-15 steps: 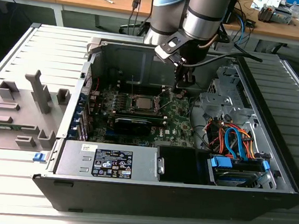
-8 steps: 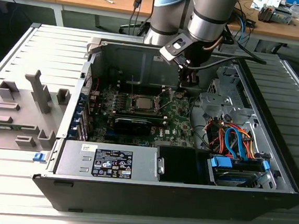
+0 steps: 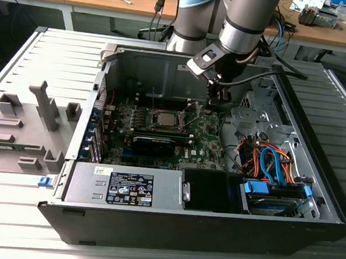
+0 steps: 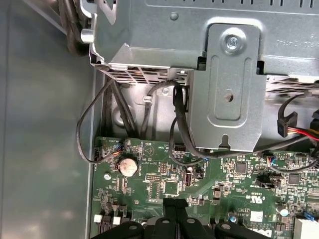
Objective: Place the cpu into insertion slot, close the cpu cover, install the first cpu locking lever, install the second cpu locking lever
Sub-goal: 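Close the cpu cover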
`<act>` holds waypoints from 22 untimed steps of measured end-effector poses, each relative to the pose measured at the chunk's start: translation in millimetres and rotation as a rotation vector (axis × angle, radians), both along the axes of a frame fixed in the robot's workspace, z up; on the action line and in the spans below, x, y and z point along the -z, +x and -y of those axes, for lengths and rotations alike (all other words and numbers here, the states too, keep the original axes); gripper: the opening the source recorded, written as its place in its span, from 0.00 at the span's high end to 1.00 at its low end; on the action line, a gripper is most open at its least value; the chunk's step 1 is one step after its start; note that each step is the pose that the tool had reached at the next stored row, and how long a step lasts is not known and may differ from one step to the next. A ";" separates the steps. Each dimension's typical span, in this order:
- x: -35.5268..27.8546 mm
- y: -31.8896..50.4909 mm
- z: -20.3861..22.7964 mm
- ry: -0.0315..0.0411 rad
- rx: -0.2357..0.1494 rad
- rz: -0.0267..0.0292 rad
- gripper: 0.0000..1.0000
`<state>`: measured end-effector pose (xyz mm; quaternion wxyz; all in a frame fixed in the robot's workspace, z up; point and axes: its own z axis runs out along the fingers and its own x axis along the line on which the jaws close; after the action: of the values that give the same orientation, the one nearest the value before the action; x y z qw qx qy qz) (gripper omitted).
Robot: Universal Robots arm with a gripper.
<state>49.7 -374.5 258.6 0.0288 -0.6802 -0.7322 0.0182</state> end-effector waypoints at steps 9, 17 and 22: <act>1.7 -6.6 0.1 0.0013 0.000 -0.0003 0.89; 1.7 -15.8 0.2 0.0012 0.000 -0.0003 0.89; 1.7 -19.3 0.2 0.0012 0.000 -0.0003 0.89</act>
<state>30.4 -374.7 256.9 0.0293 -0.6801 -0.7323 0.0179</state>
